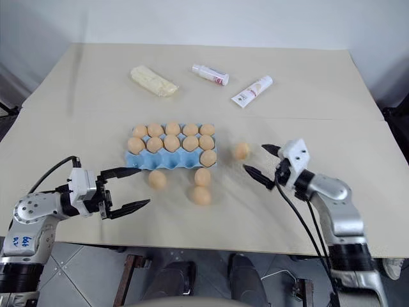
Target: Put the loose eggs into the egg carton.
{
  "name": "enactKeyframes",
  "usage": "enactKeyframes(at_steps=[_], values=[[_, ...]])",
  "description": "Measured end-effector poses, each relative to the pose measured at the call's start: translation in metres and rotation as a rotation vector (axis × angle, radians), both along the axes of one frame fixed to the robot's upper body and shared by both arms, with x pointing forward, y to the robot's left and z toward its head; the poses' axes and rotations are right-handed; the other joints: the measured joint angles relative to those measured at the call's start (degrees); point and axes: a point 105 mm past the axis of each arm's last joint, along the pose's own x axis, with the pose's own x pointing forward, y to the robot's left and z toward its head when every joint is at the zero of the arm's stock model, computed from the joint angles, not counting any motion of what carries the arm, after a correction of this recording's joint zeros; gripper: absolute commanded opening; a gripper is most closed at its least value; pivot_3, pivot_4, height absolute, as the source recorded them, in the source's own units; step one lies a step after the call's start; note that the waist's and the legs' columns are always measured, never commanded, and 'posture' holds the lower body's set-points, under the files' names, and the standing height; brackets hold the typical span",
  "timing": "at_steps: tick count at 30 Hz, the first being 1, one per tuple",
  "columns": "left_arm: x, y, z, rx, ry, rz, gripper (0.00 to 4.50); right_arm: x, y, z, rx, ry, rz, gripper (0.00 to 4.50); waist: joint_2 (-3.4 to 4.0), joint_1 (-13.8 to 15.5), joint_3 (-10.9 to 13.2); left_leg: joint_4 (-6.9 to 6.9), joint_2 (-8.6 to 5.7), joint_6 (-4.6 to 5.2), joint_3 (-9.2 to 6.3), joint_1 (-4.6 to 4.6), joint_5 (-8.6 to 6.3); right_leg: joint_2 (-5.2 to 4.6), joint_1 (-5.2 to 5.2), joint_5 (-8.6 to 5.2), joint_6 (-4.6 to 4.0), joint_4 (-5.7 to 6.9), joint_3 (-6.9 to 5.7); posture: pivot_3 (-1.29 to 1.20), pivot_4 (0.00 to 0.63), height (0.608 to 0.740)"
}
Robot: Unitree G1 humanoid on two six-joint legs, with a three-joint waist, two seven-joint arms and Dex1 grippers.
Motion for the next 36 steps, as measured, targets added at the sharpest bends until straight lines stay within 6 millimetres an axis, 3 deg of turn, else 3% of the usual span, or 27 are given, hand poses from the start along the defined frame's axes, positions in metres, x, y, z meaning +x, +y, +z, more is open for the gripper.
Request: enactKeyframes(at_steps=[5, 9, 12, 16, 18, 22, 24, 30, 36], values=[[-0.005, 0.002, -0.003, -0.001, 0.007, 0.027, 4.48, 0.03, 0.008, -0.011, -0.022, 0.041, -0.084, 4.5, 0.0, -0.09, 0.0, -0.08, 0.0, -0.02, 0.0, -0.09, -0.02, 0.01, -0.11, 0.0, 0.0, -0.03, -0.02, 0.0, 0.15, 0.74], [-0.007, 0.005, -0.006, -0.003, 0.012, 0.054, 4.48, 0.038, 0.02, -0.025, -0.009, 0.079, -0.086, 4.5, 0.0, -0.1, 0.0, -0.08, 0.0, -0.02, 0.0, -0.1, -0.02, 0.01, -0.12, 0.0, 0.0, 0.0, -0.02, 0.0, 0.15, 0.74], [-0.006, 0.009, -0.003, -0.005, 0.0, 0.079, 4.5, 0.04, 0.03, -0.031, 0.01, 0.08, -0.081, 3.92, 0.0, -0.13, 0.0, -0.05, -0.02, -0.01, 0.01, -0.07, -0.01, 0.01, -0.12, 0.0, 0.0, 0.06, -0.01, 0.0, 0.15, 0.74], [-0.006, 0.008, -0.001, -0.006, -0.009, 0.082, 4.5, 0.045, 0.033, -0.025, 0.022, 0.034, -0.09, 2.52, 0.0, -0.15, 0.0, -0.03, -0.02, -0.01, 0.01, -0.06, 0.0, 0.01, -0.12, 0.0, 0.0, 0.12, -0.01, 0.0, 0.15, 0.74], [-0.005, 0.008, 0.0, -0.007, -0.013, 0.088, 4.5, 0.046, 0.033, -0.022, 0.025, 0.019, -0.09, 2.03, 0.0, -0.15, 0.0, -0.04, -0.02, -0.01, 0.01, -0.06, 0.0, 0.02, -0.12, 0.0, 0.0, 0.12, -0.02, 0.0, 0.15, 0.74], [-0.002, 0.014, 0.003, -0.017, -0.024, 0.14, 4.5, 0.042, 0.04, -0.012, 0.035, 0.0, -0.052, 1.91, 0.0, -0.26, 0.0, -0.04, -0.02, -0.01, 0.01, -0.06, 0.0, 0.02, -0.13, 0.0, 0.0, 0.13, 0.0, 0.0, 0.15, 0.74], [-0.002, 0.022, 0.002, -0.037, -0.024, 0.198, 4.5, 0.039, 0.057, 0.001, 0.066, -0.01, -0.001, 1.91, 0.0, -0.91, 0.0, -0.04, -0.01, -0.02, 0.01, -0.06, 0.0, 0.03, -0.15, 0.0, 0.0, 0.18, 0.01, 0.0, 0.15, 0.74], [-0.005, 0.053, -0.007, -0.09, 0.01, 0.389, 4.5, 0.02, 0.143, 0.049, 0.124, -0.071, 0.247, 1.91, 0.0, -1.84, 0.0, -0.07, 0.07, -0.14, 0.02, -0.05, 0.07, 0.11, -0.33, -0.04, -0.07, 0.42, 0.03, 0.0, 0.15, 0.74], [-0.012, 0.069, -0.012, -0.099, 0.021, 0.479, 4.5, 0.011, 0.181, 0.035, 0.084, -0.021, 0.323, 1.91, -0.07, -1.25, -0.04, -0.06, -0.09, -0.09, 0.0, -0.12, 0.06, -0.07, -0.3, -0.03, -0.06, 0.29, 0.02, 0.0, 0.15, 0.74]])
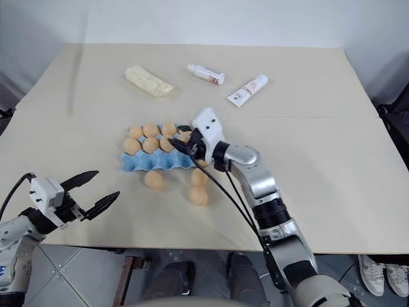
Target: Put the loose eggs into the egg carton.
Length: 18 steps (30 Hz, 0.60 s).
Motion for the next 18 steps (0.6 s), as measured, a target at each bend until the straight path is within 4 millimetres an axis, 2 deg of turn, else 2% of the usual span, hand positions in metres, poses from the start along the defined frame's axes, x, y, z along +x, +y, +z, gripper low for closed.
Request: enactKeyframes(at_steps=[8, 12, 14, 16, 18], values=[[-0.001, 0.0, -0.003, -0.019, 0.002, 0.026, 4.5, -0.002, 0.007, -0.007, -0.012, 0.025, 0.021, 4.48, 0.0, -0.43, 0.0, -0.13, 0.04, -0.02, 0.0, 0.0, 0.0, 0.05, -0.08, 0.0, -0.01, 0.0, 0.0, 0.0, 0.15, 0.74], [-0.001, 0.0, -0.002, -0.019, -0.003, 0.03, 4.5, -0.009, 0.009, 0.001, 0.011, 0.018, 0.063, 4.48, 0.0, -0.35, 0.0, -0.15, 0.06, -0.03, 0.0, -0.01, 0.01, 0.06, -0.1, -0.01, -0.01, 0.02, 0.0, 0.0, 0.15, 0.74], [0.0, -0.001, -0.001, -0.02, -0.01, 0.026, 4.5, -0.016, 0.002, 0.009, 0.027, -0.004, 0.085, 4.48, -0.01, -0.25, -0.01, -0.16, 0.06, -0.03, 0.0, -0.02, 0.01, 0.06, -0.1, -0.01, -0.01, -0.02, 0.0, 0.0, 0.15, 0.74], [0.002, -0.002, 0.0, -0.02, -0.013, 0.019, 4.5, -0.023, -0.014, 0.012, 0.031, -0.027, 0.09, 4.48, -0.02, 0.21, -0.01, -0.16, 0.04, -0.01, -0.02, -0.05, 0.0, 0.02, -0.07, -0.01, -0.01, -0.09, -0.04, 0.0, 0.15, 0.74], [0.004, -0.007, 0.0, -0.022, -0.012, -0.002, 4.5, -0.027, -0.04, 0.008, 0.023, -0.033, 0.064, 4.48, -0.03, 0.7, -0.02, -0.15, 0.01, 0.04, -0.02, -0.05, -0.03, 0.0, 0.0, -0.01, 0.0, -0.21, -0.04, 0.0, 0.15, 0.74]])
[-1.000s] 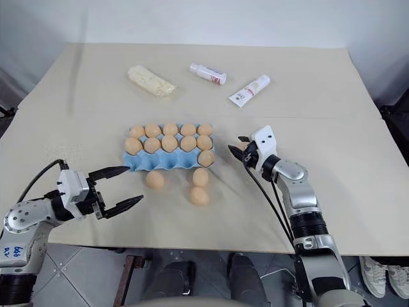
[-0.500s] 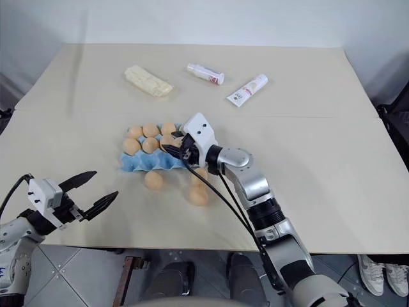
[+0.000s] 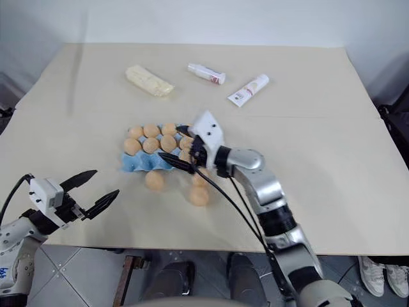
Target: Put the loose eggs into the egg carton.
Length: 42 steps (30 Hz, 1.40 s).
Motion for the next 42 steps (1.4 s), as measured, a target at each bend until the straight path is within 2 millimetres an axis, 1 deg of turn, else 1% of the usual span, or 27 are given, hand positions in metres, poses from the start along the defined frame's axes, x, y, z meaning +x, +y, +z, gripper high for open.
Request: enactKeyframes(at_steps=[2, 3, 7, 9, 11, 14, 17, 19, 21, 23, 26, 29, 31, 35, 39, 42], values=[[0.001, -0.006, 0.0, 0.007, 0.002, -0.032, 4.5, -0.002, -0.031, -0.008, -0.001, 0.016, -0.065, 4.48, 0.0, 0.42, 0.0, -0.01, 0.0, 0.03, 0.0, 0.01, -0.02, 0.0, 0.04, 0.0, 0.01, -0.08, 0.01, 0.0, 0.15, 0.74], [0.003, -0.011, -0.001, 0.021, 0.013, -0.056, 4.5, -0.005, -0.05, -0.012, -0.009, 0.011, -0.106, 4.48, 0.0, 0.61, 0.0, -0.04, 0.0, 0.03, 0.01, 0.0, -0.03, 0.01, 0.04, 0.0, 0.01, -0.12, 0.0, 0.0, 0.15, 0.74], [0.003, -0.025, -0.005, 0.056, 0.041, -0.144, 4.5, -0.024, -0.112, -0.027, -0.064, 0.011, -0.236, 4.48, 0.0, 0.67, 0.0, -0.16, 0.04, 0.02, 0.01, 0.05, -0.03, 0.04, 0.07, 0.0, 0.01, -0.18, 0.0, 0.0, 0.15, 0.74], [0.005, -0.034, -0.005, 0.059, 0.041, -0.194, 4.5, -0.033, -0.13, -0.029, -0.06, 0.024, -0.273, 4.48, 0.0, 0.48, 0.0, -0.15, 0.05, 0.02, 0.04, 0.1, -0.02, 0.05, 0.1, 0.0, 0.01, -0.14, 0.03, 0.0, 0.15, 0.74], [0.005, -0.045, -0.004, 0.062, 0.04, -0.262, 4.5, -0.052, -0.148, -0.041, -0.114, 0.056, -0.27, 4.48, 0.0, 0.55, 0.0, -0.13, 0.08, 0.02, 0.04, 0.2, -0.02, 0.08, 0.21, 0.0, 0.01, -0.15, 0.02, 0.0, 0.15, 0.74], [0.008, -0.058, 0.0, 0.071, 0.033, -0.347, 4.5, -0.073, -0.163, -0.059, -0.168, 0.099, -0.253, 4.48, 0.0, 0.56, 0.0, -0.03, 0.08, 0.03, 0.04, 0.27, -0.01, 0.08, 0.32, 0.0, 0.02, -0.1, 0.01, 0.0, 0.15, 0.74], [0.015, -0.068, 0.007, 0.079, 0.005, -0.41, 4.5, -0.083, -0.172, -0.066, -0.171, 0.109, -0.254, 4.48, 0.0, 0.55, 0.0, 0.13, 0.08, 0.07, 0.04, 0.34, 0.01, 0.08, 0.43, 0.05, 0.06, -0.05, 0.03, 0.0, 0.15, 0.74], [0.017, -0.073, 0.012, 0.088, -0.024, -0.44, 4.5, -0.083, -0.178, -0.068, -0.171, 0.103, -0.267, 4.48, 0.0, 0.55, 0.0, 0.19, 0.08, 0.08, 0.05, 0.36, 0.02, 0.07, 0.48, 0.08, 0.07, -0.05, 0.04, 0.0, 0.15, 0.74], [0.021, -0.075, 0.015, 0.092, -0.039, -0.453, 4.5, -0.082, -0.177, -0.068, -0.171, 0.094, -0.256, 4.48, 0.0, 0.55, 0.0, 0.21, 0.08, 0.08, 0.04, 0.35, 0.02, 0.08, 0.45, 0.08, 0.07, -0.03, 0.04, 0.0, 0.15, 0.74], [0.023, -0.074, 0.015, 0.09, -0.038, -0.45, 4.5, -0.078, -0.167, -0.065, -0.168, 0.083, -0.22, 4.48, 0.0, 0.39, 0.0, 0.21, 0.09, 0.07, 0.04, 0.35, 0.02, 0.09, 0.42, 0.08, 0.07, 0.0, 0.04, 0.0, 0.15, 0.74], [0.02, -0.069, 0.012, 0.096, -0.016, -0.443, 4.5, -0.08, -0.13, -0.059, -0.186, 0.07, -0.062, 4.48, 0.01, 0.44, 0.0, 0.19, 0.12, 0.04, -0.01, 0.27, 0.01, 0.11, 0.33, 0.06, 0.04, 0.02, 0.0, 0.0, 0.15, 0.74], [0.014, -0.059, 0.005, 0.096, 0.039, -0.423, 4.5, -0.078, -0.104, -0.059, -0.222, 0.087, 0.007, 4.48, 0.01, 0.64, 0.0, 0.18, 0.11, 0.02, -0.04, 0.19, 0.0, 0.08, 0.3, 0.05, 0.03, -0.06, -0.01, 0.0, 0.15, 0.74], [0.012, -0.055, 0.004, 0.092, 0.044, -0.399, 4.5, -0.071, -0.093, -0.062, -0.256, 0.103, -0.003, 4.48, 0.0, 0.83, 0.0, 0.21, 0.08, 0.03, -0.07, 0.14, 0.0, 0.04, 0.31, 0.06, 0.04, -0.12, -0.03, 0.0, 0.15, 0.74], [0.006, -0.045, 0.001, 0.092, 0.056, -0.348, 4.5, -0.056, -0.072, -0.061, -0.245, 0.117, -0.051, 4.48, 0.0, 0.82, 0.0, 0.15, 0.08, 0.02, -0.1, 0.12, -0.01, 0.03, 0.3, 0.05, 0.02, -0.17, -0.05, 0.0, 0.15, 0.74], [-0.005, -0.035, -0.003, 0.104, 0.082, -0.304, 4.5, -0.056, -0.058, -0.076, -0.257, 0.214, -0.06, 4.48, 0.0, 0.71, 0.0, 0.02, 0.09, 0.02, -0.1, 0.1, -0.02, 0.03, 0.26, 0.03, 0.0, -0.23, -0.05, 0.0, 0.15, 0.74], [-0.011, -0.028, -0.004, 0.114, 0.097, -0.281, 4.5, -0.059, -0.048, -0.085, -0.246, 0.297, -0.061, 4.48, 0.0, 0.67, 0.0, 0.01, 0.09, 0.02, -0.1, 0.1, -0.02, 0.03, 0.25, 0.02, -0.01, -0.22, -0.05, 0.0, 0.15, 0.74]])
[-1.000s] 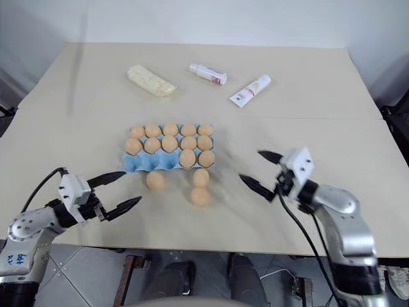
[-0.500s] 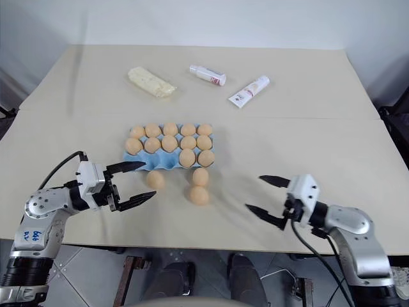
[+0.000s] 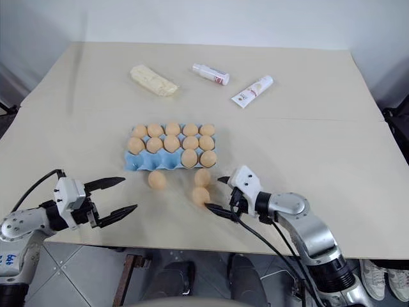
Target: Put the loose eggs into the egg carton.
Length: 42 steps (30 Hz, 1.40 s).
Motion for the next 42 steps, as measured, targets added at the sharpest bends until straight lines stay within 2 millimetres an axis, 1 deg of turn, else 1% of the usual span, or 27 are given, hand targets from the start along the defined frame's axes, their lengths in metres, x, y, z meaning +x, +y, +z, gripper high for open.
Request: enactKeyframes(at_steps=[2, 4, 7, 15, 18, 21, 23, 24, 26, 28, 30, 32, 33, 36, 37, 39, 42], values=[[-0.001, 0.003, 0.001, 0.002, -0.002, 0.011, 4.5, -0.001, 0.006, 0.001, 0.013, 0.021, -0.011, 4.48, 0.0, 0.0, 0.0, 0.02, 0.0, 0.0, 0.0, 0.02, 0.0, 0.0, 0.01, 0.0, 0.0, 0.03, 0.0, 0.0, 0.15, 0.74], [-0.001, 0.003, 0.001, 0.001, 0.003, 0.02, 4.5, 0.003, 0.01, 0.003, 0.024, 0.03, -0.04, 4.48, 0.0, -0.03, 0.0, 0.04, 0.0, 0.01, 0.0, 0.03, 0.01, -0.01, 0.03, 0.0, 0.0, 0.04, 0.01, 0.0, 0.15, 0.74], [-0.003, 0.0, 0.003, 0.003, 0.004, 0.014, 4.5, 0.006, 0.016, 0.0, 0.032, 0.059, -0.09, 4.48, 0.0, -0.07, 0.0, 0.0, 0.0, 0.01, 0.0, 0.02, 0.01, -0.01, 0.01, 0.0, -0.01, 0.03, 0.01, 0.0, 0.15, 0.74], [-0.004, 0.006, 0.005, 0.008, 0.019, 0.027, 4.5, 0.007, 0.025, -0.002, 0.033, 0.085, -0.145, 4.48, 0.0, -0.21, 0.0, -0.09, 0.0, 0.01, 0.0, 0.02, 0.01, 0.01, -0.05, -0.02, -0.03, 0.02, 0.0, 0.0, 0.15, 0.74], [-0.004, 0.006, 0.005, 0.007, 0.02, 0.027, 4.5, 0.008, 0.026, -0.001, 0.034, 0.075, -0.155, 3.85, 0.0, -0.18, 0.0, -0.07, 0.0, 0.01, 0.0, 0.02, 0.01, 0.0, -0.04, -0.02, -0.03, 0.03, 0.0, 0.0, 0.15, 0.74], [-0.002, 0.005, 0.008, 0.007, 0.012, 0.024, 4.5, 0.008, 0.023, -0.002, 0.023, 0.073, -0.151, 2.85, 0.0, -0.17, 0.0, -0.08, 0.0, 0.01, 0.0, 0.02, 0.01, 0.0, -0.04, -0.01, -0.03, 0.02, 0.0, 0.0, 0.15, 0.74], [-0.001, 0.004, 0.009, 0.006, 0.006, 0.018, 4.5, 0.006, 0.018, -0.004, 0.009, 0.074, -0.142, 2.13, 0.0, -0.16, 0.0, -0.08, 0.0, 0.01, 0.0, 0.01, 0.01, 0.0, -0.04, -0.01, -0.03, 0.01, -0.01, 0.0, 0.15, 0.74], [-0.001, 0.004, 0.009, 0.005, 0.006, 0.014, 4.5, 0.005, 0.016, -0.004, 0.004, 0.072, -0.13, 1.85, 0.0, -0.15, 0.0, -0.09, 0.0, 0.01, 0.0, 0.01, 0.01, 0.0, -0.04, -0.02, -0.02, 0.0, -0.01, 0.0, 0.15, 0.74], [0.0, 0.004, 0.009, 0.002, 0.005, 0.012, 4.5, 0.0, 0.009, -0.004, -0.005, 0.081, -0.098, 1.85, 0.0, -0.12, 0.0, -0.08, -0.01, 0.01, 0.0, 0.0, 0.01, 0.0, -0.03, -0.02, -0.02, -0.01, -0.02, 0.0, 0.15, 0.74], [0.001, 0.002, 0.009, -0.005, 0.002, 0.01, 4.5, -0.003, -0.003, -0.001, -0.006, 0.096, -0.072, 1.85, 0.0, -0.08, 0.0, -0.07, -0.01, 0.01, 0.01, 0.0, 0.01, 0.0, -0.02, -0.01, -0.02, -0.02, -0.01, 0.0, 0.15, 0.74], [0.001, 0.001, 0.008, -0.017, 0.001, 0.015, 4.5, -0.006, -0.014, 0.005, -0.019, 0.091, -0.039, 1.85, -0.01, -0.04, 0.0, -0.07, -0.01, 0.02, 0.01, 0.01, 0.01, 0.0, 0.01, -0.01, -0.01, -0.03, -0.02, 0.0, 0.15, 0.74], [0.002, 0.001, 0.007, -0.035, -0.004, 0.033, 4.5, -0.006, -0.017, 0.016, -0.007, 0.073, -0.002, 1.85, -0.01, -0.32, 0.0, -0.06, 0.0, 0.01, 0.02, 0.05, 0.01, 0.02, 0.01, -0.01, -0.01, 0.01, 0.0, 0.0, 0.15, 0.74], [0.002, 0.001, 0.006, -0.046, -0.005, 0.046, 4.5, -0.003, -0.014, 0.025, 0.008, 0.05, 0.016, 1.85, 0.0, -0.64, 0.0, -0.05, 0.02, 0.01, 0.04, 0.08, 0.01, 0.05, 0.0, -0.01, -0.01, 0.06, 0.03, 0.0, 0.15, 0.74], [0.001, 0.005, 0.001, -0.079, -0.007, 0.109, 4.5, 0.015, 0.011, 0.066, 0.083, -0.076, 0.068, 1.85, 0.0, -1.65, 0.0, -0.05, 0.05, -0.01, 0.03, 0.16, 0.06, 0.07, 0.0, -0.01, -0.03, 0.22, 0.02, 0.0, 0.15, 0.74], [0.001, 0.007, 0.0, -0.089, -0.011, 0.13, 4.5, 0.02, 0.019, 0.077, 0.099, -0.108, 0.077, 1.85, 0.0, -1.62, 0.0, -0.04, 0.05, -0.03, -0.01, 0.15, 0.07, 0.07, 0.0, -0.02, -0.04, 0.24, -0.02, 0.0, 0.15, 0.74], [-0.001, 0.013, -0.004, -0.102, -0.007, 0.183, 4.5, 0.027, 0.034, 0.085, 0.116, -0.125, 0.093, 1.85, -0.02, -1.53, -0.01, -0.07, 0.05, -0.05, -0.03, 0.11, 0.07, 0.07, -0.05, -0.03, -0.06, 0.22, -0.04, 0.0, 0.15, 0.74], [-0.005, 0.023, -0.008, -0.118, -0.007, 0.259, 4.5, 0.044, 0.061, 0.079, 0.112, -0.102, 0.076, 1.85, -0.02, -1.53, -0.01, -0.07, 0.0, -0.06, 0.0, -0.03, 0.06, 0.02, -0.17, -0.03, -0.06, 0.17, 0.0, 0.0, 0.15, 0.74]])
